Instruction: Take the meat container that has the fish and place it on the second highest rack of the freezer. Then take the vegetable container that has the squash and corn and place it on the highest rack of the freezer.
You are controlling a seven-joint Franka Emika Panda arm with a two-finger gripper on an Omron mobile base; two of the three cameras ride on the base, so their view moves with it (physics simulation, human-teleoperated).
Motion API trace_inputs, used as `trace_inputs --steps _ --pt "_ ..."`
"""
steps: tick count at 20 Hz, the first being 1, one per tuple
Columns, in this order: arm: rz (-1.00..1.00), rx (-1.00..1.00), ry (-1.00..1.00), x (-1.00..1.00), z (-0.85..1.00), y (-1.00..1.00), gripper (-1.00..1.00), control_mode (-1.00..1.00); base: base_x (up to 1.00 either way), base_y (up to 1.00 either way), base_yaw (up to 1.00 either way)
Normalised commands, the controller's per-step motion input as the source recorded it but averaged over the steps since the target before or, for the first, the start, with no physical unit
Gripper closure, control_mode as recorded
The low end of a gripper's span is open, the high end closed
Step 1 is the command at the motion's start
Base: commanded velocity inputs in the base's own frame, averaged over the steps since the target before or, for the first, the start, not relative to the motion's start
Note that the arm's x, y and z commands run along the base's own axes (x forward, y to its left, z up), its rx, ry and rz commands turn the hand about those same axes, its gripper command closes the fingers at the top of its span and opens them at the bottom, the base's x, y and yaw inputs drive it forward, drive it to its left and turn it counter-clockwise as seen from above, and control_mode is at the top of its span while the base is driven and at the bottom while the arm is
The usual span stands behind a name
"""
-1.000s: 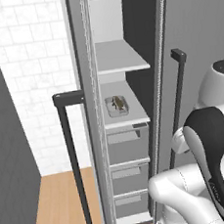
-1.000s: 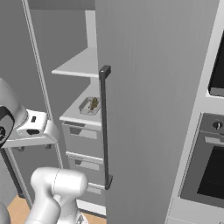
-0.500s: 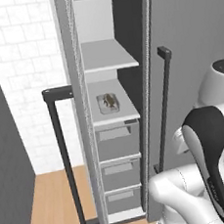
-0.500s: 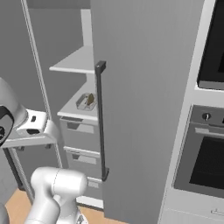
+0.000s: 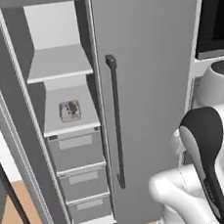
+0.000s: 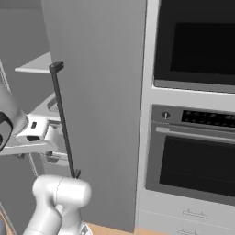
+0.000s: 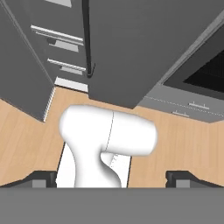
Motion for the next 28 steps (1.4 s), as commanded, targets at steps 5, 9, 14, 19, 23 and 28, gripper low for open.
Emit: trace_inputs --steps 5,9,14,19,23,28 --pt "0.0 0.0 0.0 0.0 0.0 0.0 -1.0 1.0 0.01 -1.0 0.11" --pt "0.0 0.0 0.0 0.0 0.0 0.0 -1.0 1.0 0.0 -1.0 0.18" --pt "0.0 0.0 0.0 0.0 0.0 0.0 -1.0 1.0 0.0 -1.0 0.19" --pt "0.0 0.0 0.0 0.0 0.0 0.0 -1.0 1.0 0.0 -1.0 0.18" --pt "0.0 0.0 0.0 0.0 0.0 0.0 -1.0 1.0 0.06 -0.96 0.09" --pt "0.0 0.0 0.0 0.0 0.0 0.0 -1.0 1.0 0.18 -0.99 0.07"
